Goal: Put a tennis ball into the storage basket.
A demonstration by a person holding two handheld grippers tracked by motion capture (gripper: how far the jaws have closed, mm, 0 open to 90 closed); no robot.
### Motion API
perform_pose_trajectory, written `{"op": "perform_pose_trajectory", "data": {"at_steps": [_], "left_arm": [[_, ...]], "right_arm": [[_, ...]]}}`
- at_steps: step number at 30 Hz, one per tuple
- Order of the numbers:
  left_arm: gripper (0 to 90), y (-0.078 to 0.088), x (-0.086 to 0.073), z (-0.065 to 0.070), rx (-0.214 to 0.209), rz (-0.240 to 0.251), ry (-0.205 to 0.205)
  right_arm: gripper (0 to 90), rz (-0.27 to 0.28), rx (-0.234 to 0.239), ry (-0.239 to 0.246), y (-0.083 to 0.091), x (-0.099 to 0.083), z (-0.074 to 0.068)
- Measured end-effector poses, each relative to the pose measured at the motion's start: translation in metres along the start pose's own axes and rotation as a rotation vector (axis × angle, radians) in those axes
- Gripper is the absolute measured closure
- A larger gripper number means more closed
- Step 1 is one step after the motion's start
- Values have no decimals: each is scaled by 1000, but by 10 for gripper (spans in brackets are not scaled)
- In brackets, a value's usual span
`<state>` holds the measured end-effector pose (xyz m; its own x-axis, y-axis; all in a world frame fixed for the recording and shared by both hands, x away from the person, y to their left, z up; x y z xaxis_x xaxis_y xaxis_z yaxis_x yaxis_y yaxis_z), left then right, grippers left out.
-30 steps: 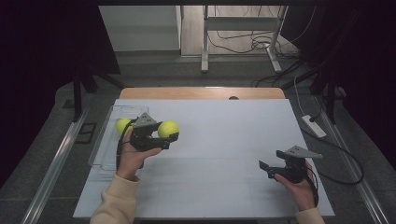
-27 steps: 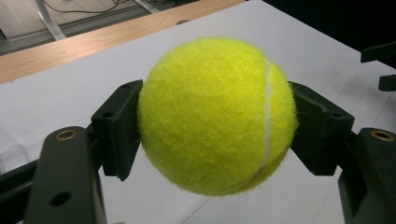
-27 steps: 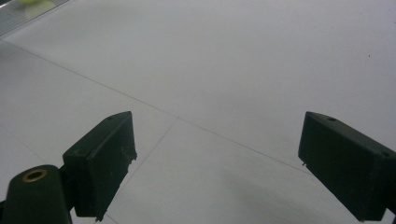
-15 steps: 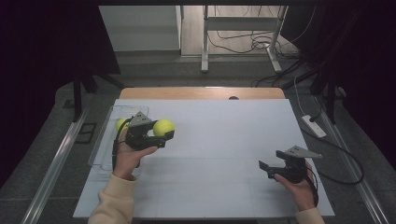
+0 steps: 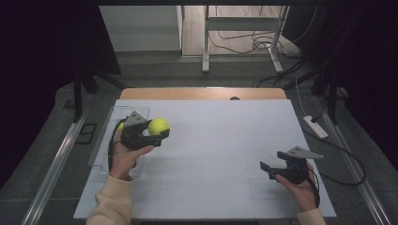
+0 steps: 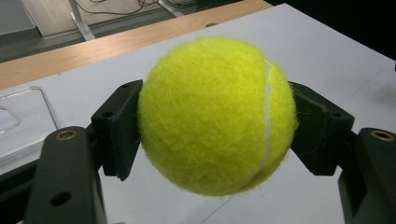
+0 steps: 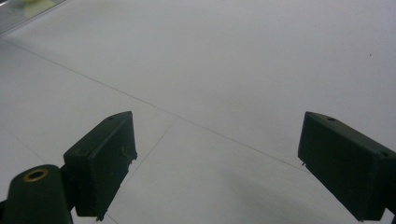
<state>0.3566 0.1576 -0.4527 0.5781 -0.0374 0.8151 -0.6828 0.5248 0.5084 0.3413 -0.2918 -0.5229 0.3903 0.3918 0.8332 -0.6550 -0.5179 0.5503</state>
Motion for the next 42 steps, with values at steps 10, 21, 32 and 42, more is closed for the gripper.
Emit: {"op": "perform_pose_trajectory", "data": {"at_steps": [10,21,32,42], "left_arm": [[273,6,-1,-12,33,11,23],[273,15,-2,-21,59,23,42],[273,26,-7,-33,92,21,60],[273,32,-10,-43,125,18,70]], "right_arm": [[116,0,-1,-2,0,0,0],[117,-3,0,-2,-1,-1,0],[118,-4,-2,-2,0,-1,0],[118,-6,-3,-4,-1,-1,1]]}}
Point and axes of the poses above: each handheld gripper's, and its own axes: y roughly backward along the jaws, x roughly out of its top, z roughly to its right, the point moved 5 cm from there along -y, roughly forward along the jaws, and after that the axes turned 10 degrees about y, right-handed, at the moved point
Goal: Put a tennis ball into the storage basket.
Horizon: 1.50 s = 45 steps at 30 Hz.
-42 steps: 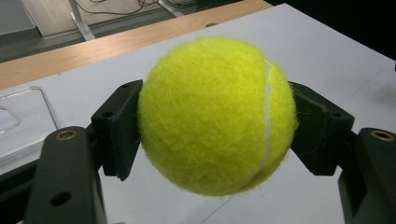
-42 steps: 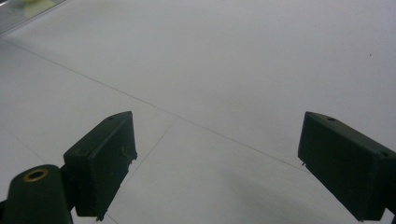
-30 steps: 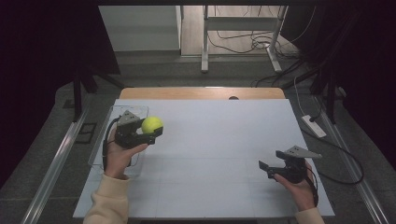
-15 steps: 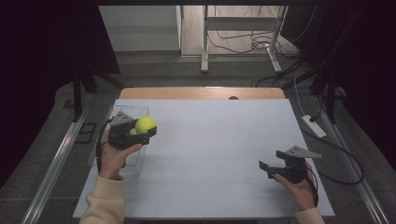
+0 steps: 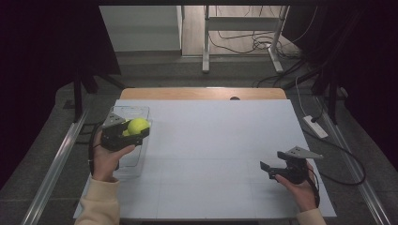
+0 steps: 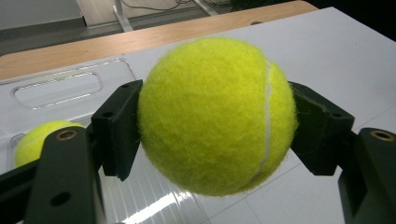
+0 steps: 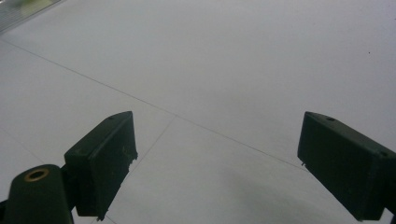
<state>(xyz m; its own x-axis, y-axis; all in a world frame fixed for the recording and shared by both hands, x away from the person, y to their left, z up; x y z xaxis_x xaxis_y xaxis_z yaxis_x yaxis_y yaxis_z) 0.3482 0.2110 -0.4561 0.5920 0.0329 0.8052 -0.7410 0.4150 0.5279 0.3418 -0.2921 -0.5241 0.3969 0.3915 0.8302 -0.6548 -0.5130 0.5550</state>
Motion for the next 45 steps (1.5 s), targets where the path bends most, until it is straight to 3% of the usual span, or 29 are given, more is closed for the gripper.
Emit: {"op": "perform_pose_trajectory", "data": {"at_steps": [31,45], "left_arm": [[273,21,-7,-40,106,4,67],[273,27,-15,-60,175,-38,102]], "right_arm": [[122,-6,-6,7,-1,-1,0],[121,-8,-5,9,-2,-1,-1]]}}
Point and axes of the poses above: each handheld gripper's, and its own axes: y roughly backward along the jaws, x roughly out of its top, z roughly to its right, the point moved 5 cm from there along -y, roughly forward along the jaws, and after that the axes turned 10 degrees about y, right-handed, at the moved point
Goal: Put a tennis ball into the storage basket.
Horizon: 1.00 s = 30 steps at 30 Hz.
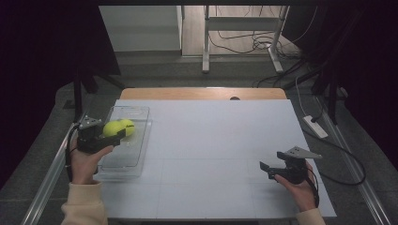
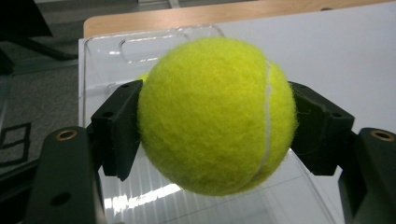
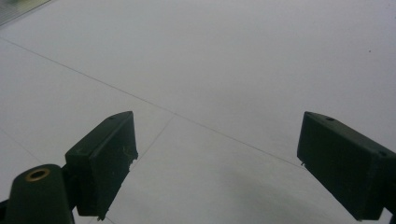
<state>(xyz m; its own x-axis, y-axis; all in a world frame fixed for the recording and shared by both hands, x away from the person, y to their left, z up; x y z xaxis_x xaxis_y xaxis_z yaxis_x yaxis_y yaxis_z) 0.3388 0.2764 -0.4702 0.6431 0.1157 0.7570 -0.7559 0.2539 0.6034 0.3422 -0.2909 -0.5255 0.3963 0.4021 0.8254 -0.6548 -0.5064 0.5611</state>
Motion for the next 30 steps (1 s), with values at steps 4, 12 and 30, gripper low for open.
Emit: {"op": "perform_pose_trajectory", "data": {"at_steps": [4,12,30], "left_arm": [[273,-2,-2,-1,15,-15,-10],[272,-9,-5,-6,43,-53,-10],[270,-26,-13,-14,78,-143,-30]], "right_arm": [[121,-2,1,2,0,0,-1],[121,-2,3,2,0,0,-1],[121,-6,4,-3,-1,-1,0]]}}
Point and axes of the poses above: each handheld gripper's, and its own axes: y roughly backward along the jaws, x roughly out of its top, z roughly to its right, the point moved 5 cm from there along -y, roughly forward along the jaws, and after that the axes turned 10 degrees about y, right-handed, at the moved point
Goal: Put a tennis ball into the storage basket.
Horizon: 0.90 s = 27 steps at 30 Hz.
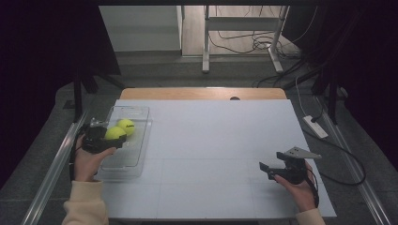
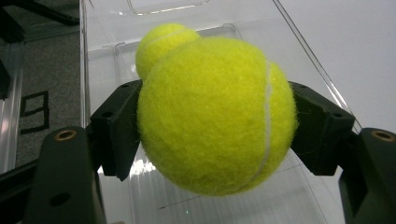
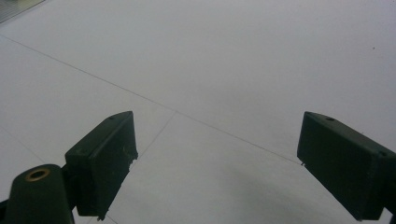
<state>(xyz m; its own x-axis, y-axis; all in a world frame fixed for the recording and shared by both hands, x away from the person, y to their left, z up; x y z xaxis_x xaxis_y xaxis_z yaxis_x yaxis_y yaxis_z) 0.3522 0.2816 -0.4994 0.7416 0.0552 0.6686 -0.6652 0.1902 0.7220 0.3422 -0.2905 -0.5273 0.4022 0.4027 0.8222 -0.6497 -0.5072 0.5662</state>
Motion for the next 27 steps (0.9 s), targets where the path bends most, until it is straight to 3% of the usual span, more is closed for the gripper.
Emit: {"op": "perform_pose_trajectory", "data": {"at_steps": [12,23,27], "left_arm": [[269,-6,-4,-2,6,-42,0],[259,-4,-3,-3,30,-20,-3],[182,-1,0,-4,26,20,11]], "right_arm": [[120,-2,1,4,-1,0,0],[118,2,-1,1,0,1,0],[118,-1,0,4,-1,0,0]]}}
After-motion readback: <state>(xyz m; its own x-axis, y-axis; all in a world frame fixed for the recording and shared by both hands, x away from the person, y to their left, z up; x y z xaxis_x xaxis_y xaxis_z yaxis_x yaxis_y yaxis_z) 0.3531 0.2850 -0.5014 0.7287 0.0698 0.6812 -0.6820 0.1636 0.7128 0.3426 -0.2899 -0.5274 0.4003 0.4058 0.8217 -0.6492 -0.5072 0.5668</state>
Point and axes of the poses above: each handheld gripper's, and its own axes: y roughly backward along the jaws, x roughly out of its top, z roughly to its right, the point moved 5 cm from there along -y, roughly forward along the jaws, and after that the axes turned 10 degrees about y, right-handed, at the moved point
